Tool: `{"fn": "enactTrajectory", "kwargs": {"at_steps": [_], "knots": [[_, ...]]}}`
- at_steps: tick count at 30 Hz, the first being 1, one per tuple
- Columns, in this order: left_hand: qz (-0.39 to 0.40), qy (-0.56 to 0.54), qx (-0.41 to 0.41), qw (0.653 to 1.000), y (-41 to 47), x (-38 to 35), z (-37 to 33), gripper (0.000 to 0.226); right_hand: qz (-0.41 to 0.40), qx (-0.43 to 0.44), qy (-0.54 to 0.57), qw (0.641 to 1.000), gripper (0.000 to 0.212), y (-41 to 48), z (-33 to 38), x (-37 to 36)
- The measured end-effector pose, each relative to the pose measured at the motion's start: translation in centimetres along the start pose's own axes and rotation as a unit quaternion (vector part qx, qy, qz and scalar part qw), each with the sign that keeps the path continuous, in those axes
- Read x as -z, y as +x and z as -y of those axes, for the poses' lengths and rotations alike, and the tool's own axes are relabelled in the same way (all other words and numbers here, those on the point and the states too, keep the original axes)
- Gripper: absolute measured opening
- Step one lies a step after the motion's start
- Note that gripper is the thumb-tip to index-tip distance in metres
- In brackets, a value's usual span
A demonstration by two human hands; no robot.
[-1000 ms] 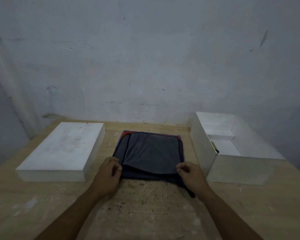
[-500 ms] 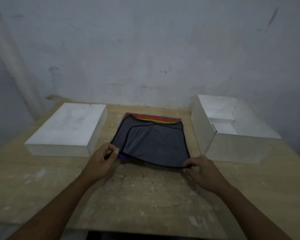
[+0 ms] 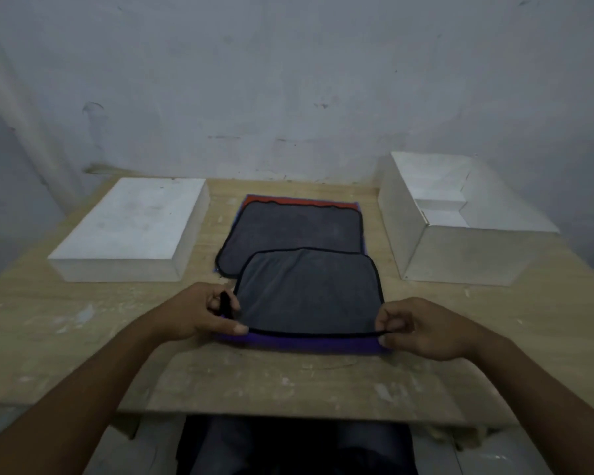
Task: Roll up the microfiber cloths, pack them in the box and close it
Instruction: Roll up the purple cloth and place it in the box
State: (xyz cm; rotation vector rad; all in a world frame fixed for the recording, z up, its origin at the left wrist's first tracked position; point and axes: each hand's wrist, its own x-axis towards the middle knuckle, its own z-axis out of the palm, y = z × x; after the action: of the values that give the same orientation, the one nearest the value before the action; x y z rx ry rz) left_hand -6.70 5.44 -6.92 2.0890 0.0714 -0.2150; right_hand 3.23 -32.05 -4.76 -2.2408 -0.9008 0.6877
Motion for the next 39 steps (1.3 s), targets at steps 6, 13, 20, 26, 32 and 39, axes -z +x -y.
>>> {"fn": "enactTrajectory", "kwargs": {"at_steps": [6,13,20,26,32,39], "knots": [[0.029,-0.09,0.043,0.995,0.3,1.0,-0.3,0.049,-0.048,-0.008,0.134,0.99,0.009,0.3,-0.9,1.1],[-0.143,-0.281,0.005,0.949,4.2,0.4,-1.0,0.032,-0.242,-0.033,0.335,0.91,0.014,3.2,-2.0,0.9],[-0.232,-0.22,-0.02,0.947,8.5,-1.1,-1.1,0.013,-0.281,-0.081,0.285,0.913,0.037,7.1,-3.1,0.4],[-0.297,-0.149,-0.014,0.943,10.6,-1.1,-0.4,0.026,-0.333,-0.076,0.19,0.92,0.042,9.0,-3.4,0.7],[-0.304,-0.088,0.031,0.948,11.9,-1.4,1.4,0.033,-0.33,-0.146,0.154,0.92,0.035,9.7,-4.6,0.2],[-0.334,0.036,0.01,0.942,8.8,-2.2,2.3,0.043,-0.345,-0.135,0.077,0.926,0.033,7.6,-3.6,-1.4]]}}
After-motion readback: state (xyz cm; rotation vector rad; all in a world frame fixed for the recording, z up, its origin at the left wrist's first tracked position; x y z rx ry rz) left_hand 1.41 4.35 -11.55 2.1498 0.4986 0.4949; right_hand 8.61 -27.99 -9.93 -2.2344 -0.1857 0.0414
